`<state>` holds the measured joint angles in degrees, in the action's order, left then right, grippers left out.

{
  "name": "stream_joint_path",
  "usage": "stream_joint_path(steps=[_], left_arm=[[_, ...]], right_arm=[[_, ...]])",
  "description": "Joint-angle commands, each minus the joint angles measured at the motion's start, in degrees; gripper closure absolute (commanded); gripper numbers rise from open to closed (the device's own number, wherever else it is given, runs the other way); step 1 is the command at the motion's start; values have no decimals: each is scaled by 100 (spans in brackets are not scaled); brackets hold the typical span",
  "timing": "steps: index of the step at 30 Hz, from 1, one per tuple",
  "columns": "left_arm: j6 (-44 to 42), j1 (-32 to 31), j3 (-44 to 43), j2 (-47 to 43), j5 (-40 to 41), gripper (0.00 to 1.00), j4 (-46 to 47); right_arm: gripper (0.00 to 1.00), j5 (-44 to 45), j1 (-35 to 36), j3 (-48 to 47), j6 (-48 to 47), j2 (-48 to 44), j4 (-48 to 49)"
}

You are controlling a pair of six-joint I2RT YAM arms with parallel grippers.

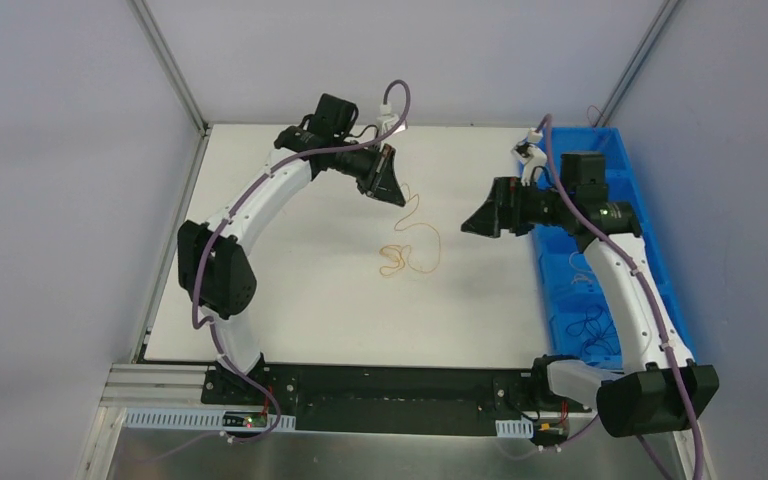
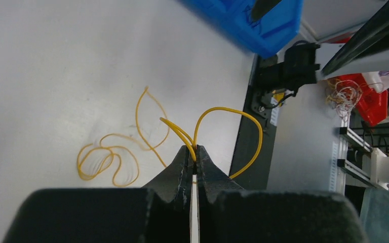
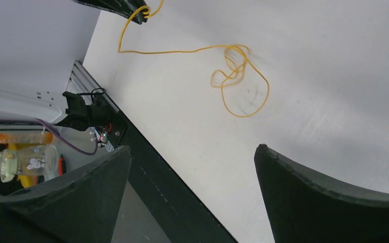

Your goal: Untangle the cables

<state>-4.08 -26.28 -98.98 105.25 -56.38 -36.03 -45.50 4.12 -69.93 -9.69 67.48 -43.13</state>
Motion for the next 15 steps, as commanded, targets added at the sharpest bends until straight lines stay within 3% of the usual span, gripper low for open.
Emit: stream_joint_path(steps=[1,6,9,15], left_arm=[[725,-129,-500,-227,-616,100,335],[1800,-132,-893,-335,-786,100,1182],[2854,-131,-969,-390,-945,100,2368],[4794,-40,-618,-566,-999,100,4537]], right_arm=[[2,205,861,69,485,-89,1697],[1,539,1477,183,494,17,2634],[1,1037,1878,409,18,26,2988],[7,1765,1929,1760,-832,-220,4607]])
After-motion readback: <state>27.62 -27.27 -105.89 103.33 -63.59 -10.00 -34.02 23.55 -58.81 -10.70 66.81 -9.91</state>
